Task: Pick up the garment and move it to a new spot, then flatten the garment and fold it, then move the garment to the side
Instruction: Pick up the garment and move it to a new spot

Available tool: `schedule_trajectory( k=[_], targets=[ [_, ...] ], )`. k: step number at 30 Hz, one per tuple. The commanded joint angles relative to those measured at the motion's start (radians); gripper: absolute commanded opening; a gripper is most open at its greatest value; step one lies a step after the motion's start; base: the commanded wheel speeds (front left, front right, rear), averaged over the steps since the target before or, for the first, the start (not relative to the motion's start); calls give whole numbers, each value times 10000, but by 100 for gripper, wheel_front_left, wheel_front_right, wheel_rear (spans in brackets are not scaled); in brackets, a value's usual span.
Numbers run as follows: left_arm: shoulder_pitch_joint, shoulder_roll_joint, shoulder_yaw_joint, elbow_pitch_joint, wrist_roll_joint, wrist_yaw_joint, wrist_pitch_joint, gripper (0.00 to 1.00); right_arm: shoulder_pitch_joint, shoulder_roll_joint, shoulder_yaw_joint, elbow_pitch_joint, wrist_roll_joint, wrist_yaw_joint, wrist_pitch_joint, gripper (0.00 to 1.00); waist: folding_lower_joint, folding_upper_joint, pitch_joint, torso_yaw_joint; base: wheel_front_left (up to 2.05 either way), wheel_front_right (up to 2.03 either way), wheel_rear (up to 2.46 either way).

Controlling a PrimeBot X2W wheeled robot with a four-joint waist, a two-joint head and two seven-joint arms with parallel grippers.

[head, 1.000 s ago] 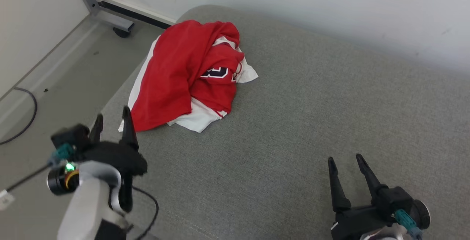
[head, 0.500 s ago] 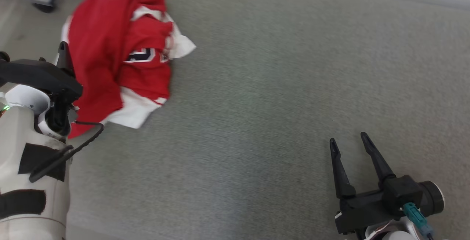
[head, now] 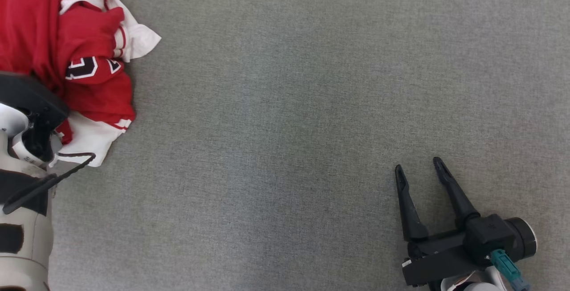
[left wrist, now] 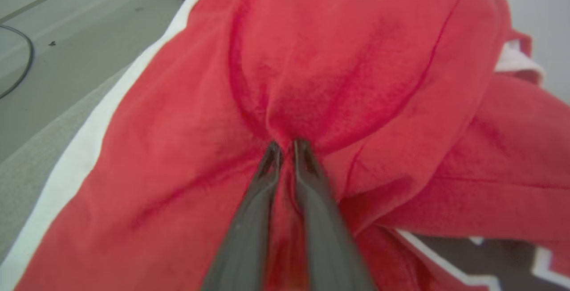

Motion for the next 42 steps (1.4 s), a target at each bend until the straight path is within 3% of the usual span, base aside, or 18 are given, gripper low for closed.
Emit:
schedule_trajectory(
  k=[1,13,24,32,42],
  targets=[
    [-44,79,-4,61,37,-28,-38,0,2,23,45,44,100,33,-44,100,-2,-3,22,-49,0,0,0],
    [-251,1038,-507,-158,437,-142,396,0,-546,22,692,1370,992,33,-741,100,-2,-3,-1406,185,0,0,0],
    [-955,1560,-1270,-1886,963,-518,896,0,-803,19,687,2596,1974,33,-1304,100,-2,-3,-3043,49,0,0,0],
    [-1269,1196,-1751,-3474,796,-830,1267,0,-779,20,344,2874,2296,33,-1365,100,-2,-3,-3914,-700,0,0,0],
    [-659,227,-2421,-6223,117,-1040,1593,0,-487,23,108,2765,2214,34,-1359,100,-2,-3,-4505,-2709,0,0,0]
  ],
)
